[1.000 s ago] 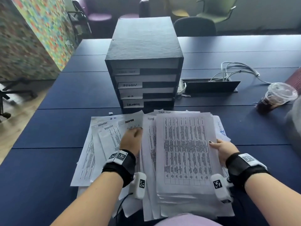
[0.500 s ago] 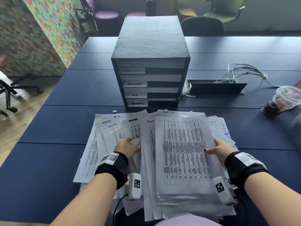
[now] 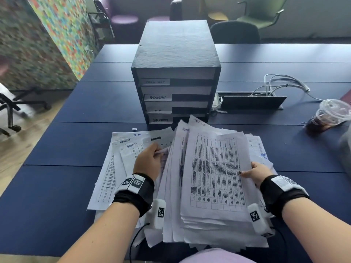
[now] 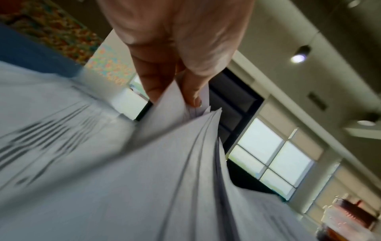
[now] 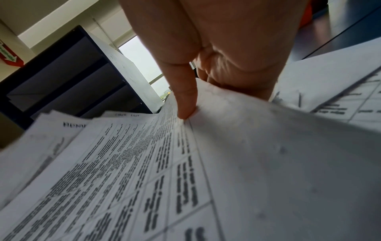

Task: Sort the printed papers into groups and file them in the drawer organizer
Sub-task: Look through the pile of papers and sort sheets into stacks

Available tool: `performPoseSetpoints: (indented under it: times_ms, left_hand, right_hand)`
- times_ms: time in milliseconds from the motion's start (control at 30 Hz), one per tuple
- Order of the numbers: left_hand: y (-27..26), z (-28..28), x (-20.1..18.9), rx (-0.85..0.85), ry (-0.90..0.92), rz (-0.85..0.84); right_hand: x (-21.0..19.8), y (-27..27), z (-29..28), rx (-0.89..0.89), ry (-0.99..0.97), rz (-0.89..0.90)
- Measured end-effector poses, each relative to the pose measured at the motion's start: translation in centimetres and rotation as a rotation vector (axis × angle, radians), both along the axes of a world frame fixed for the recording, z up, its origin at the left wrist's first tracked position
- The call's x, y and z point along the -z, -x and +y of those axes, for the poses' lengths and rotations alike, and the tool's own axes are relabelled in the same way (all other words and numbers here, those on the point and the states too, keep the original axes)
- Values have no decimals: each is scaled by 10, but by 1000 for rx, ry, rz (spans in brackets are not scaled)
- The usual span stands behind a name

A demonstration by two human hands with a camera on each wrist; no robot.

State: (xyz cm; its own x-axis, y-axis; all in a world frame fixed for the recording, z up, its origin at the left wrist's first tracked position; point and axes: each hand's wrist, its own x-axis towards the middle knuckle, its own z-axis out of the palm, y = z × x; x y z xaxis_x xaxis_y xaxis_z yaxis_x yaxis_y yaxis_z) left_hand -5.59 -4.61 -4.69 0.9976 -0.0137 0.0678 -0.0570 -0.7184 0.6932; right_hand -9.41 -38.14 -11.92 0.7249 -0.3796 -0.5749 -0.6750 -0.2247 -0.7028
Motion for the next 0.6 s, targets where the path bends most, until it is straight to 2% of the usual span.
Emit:
performPoseSetpoints:
  times_ms: [200,367,600]
  left_hand:
    - [-8,1,-34,-58,82,-334]
    - [-17,14,-59,-43,85,-440]
    - [-33,47,-86,-190,142,-572]
  right_hand:
    - [4,1,0,35,33,-21]
    - [7,-2,0,26,67,18]
    - [10,-3,-2,13,83,30]
